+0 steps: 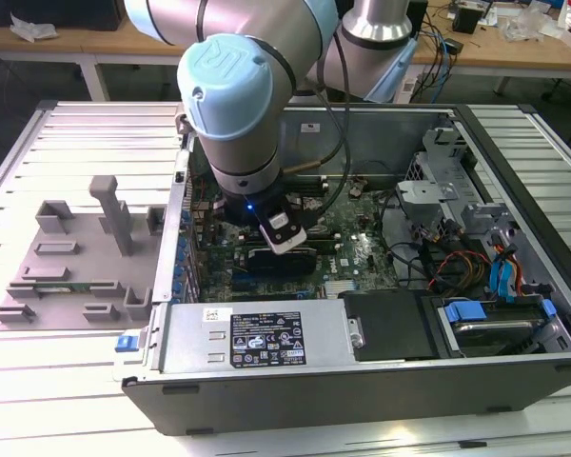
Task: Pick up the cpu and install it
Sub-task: 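Install the second cpu locking lever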
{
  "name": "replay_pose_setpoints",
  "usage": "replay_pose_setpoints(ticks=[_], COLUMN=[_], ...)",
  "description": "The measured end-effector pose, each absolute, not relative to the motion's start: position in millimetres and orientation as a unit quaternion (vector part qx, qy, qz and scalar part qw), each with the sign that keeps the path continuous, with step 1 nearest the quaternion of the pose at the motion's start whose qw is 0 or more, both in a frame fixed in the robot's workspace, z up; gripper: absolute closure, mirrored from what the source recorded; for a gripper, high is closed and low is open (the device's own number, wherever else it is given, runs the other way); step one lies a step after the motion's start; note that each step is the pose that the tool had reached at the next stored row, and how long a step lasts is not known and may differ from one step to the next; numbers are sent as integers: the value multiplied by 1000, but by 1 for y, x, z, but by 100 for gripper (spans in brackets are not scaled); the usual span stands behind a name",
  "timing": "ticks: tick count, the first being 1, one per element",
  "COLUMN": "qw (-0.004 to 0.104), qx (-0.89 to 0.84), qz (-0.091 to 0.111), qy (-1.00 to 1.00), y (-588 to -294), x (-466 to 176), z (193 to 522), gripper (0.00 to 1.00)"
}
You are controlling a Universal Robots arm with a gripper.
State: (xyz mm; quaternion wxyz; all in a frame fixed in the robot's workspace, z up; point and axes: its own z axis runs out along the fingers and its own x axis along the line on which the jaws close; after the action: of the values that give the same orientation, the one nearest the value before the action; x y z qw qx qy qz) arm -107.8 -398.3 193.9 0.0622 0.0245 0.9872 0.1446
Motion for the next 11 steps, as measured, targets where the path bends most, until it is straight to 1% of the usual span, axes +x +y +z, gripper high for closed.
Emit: replay_pose_setpoints(ticks=[7, 11], qw=[63, 63], qx=[25, 25], qz=[131, 117], qy=[989, 991], y=[-385, -374], x=[-108, -104], z=[205, 207], gripper=[89, 89])
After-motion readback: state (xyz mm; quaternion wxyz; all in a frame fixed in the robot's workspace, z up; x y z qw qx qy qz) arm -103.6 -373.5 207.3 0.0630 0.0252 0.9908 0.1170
